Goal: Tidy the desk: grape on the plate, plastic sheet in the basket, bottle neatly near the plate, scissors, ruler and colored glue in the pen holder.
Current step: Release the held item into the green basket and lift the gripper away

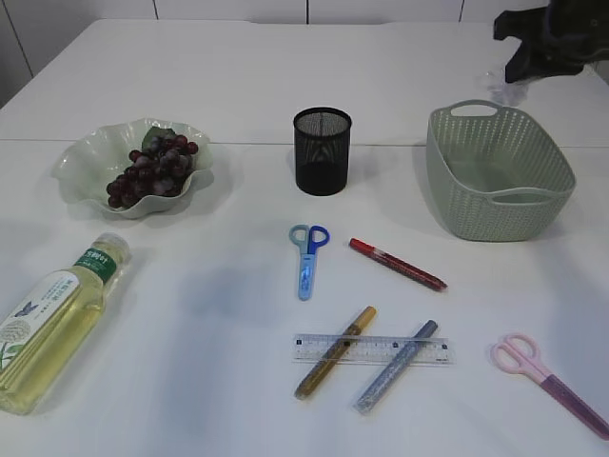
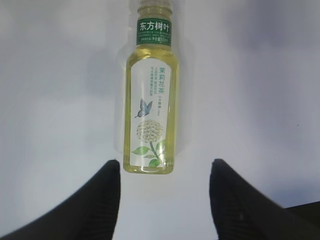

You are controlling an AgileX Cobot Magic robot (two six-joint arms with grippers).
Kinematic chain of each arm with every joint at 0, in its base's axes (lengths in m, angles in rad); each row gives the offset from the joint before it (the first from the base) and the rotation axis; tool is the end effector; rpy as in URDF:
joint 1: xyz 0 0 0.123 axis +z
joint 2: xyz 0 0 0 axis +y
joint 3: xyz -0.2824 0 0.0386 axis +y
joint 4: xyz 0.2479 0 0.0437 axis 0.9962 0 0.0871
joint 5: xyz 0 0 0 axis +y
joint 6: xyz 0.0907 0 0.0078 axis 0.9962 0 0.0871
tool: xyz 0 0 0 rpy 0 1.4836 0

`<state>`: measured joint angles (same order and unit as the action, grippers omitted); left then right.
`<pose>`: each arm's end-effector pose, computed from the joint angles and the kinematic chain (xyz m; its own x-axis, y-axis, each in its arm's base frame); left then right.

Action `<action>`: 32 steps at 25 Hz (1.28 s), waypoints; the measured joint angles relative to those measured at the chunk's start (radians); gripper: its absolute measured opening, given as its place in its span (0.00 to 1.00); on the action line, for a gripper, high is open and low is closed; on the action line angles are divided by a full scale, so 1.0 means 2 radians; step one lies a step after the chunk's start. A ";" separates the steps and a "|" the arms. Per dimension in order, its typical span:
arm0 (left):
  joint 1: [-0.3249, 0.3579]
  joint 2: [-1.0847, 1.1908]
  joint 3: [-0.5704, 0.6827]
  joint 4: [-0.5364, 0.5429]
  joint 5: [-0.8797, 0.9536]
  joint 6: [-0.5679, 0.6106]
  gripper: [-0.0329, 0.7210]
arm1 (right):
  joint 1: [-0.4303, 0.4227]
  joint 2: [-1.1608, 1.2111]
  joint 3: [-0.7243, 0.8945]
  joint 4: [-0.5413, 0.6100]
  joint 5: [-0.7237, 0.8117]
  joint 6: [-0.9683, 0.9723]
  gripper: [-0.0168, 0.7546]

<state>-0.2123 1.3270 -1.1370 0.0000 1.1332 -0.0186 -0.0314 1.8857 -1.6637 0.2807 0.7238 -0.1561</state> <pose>0.2451 -0.0528 0.3164 -0.9270 0.1808 -0.3285 0.1935 0.9811 -0.0061 0.4356 0.0031 0.3010 -0.7475 0.0792 -0.6595 -0.0494 0.9835 0.1741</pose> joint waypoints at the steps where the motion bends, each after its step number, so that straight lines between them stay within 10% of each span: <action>1: 0.000 0.000 0.000 0.000 0.000 0.000 0.59 | 0.000 0.013 -0.006 0.000 -0.003 0.003 0.15; 14: 0.000 0.000 0.000 -0.012 0.000 0.000 0.59 | 0.000 0.064 -0.033 -0.001 0.018 0.015 0.64; 32: 0.000 0.002 0.000 0.016 0.000 0.000 0.59 | 0.000 -0.058 0.001 -0.031 0.249 0.032 0.66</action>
<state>-0.2123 1.3319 -1.1370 0.0315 1.1332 -0.0186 -0.0314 1.7700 -1.6625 0.2195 1.2209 -0.0917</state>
